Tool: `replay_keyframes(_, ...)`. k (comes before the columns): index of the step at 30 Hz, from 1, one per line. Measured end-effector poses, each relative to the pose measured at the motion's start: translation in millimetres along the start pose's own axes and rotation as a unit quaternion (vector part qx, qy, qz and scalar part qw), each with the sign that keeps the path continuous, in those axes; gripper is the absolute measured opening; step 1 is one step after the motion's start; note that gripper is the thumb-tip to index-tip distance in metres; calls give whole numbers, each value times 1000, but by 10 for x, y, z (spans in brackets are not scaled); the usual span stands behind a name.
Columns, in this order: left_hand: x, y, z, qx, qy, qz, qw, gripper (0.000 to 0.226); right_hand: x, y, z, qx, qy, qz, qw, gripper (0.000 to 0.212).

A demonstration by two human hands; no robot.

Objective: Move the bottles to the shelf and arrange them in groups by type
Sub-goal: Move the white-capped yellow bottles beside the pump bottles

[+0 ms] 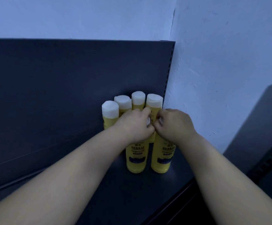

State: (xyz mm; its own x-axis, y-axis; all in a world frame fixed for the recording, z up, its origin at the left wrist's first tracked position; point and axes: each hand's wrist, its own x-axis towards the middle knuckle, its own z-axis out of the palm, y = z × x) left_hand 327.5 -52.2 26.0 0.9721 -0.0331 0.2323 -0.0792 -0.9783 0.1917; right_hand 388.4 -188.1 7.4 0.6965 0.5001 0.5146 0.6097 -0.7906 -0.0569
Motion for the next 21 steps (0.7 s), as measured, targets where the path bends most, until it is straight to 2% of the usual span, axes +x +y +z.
replay_keyframes(2,-44,29,117,66,91,3,994,27,-23,18,42,8,20,22,1000,29)
replay_keyframes(4,-51,48,204,77,156,-1,985,26,-33,13,79,10,38,33,999,31)
replay_keyframes(12,-135,51,301,109,258,-13,960,23,-54,26,200,25,121,32,992,28)
replay_keyframes(16,-420,21,345,58,300,6,952,26,-219,-72,163,10,166,-40,985,24)
replay_keyframes(19,-780,-114,251,34,321,-5,946,27,-406,-375,64,8,162,-140,977,25)
replay_keyframes(21,-1039,-205,130,25,333,-10,942,29,-509,-640,-12,38,158,-169,972,24)
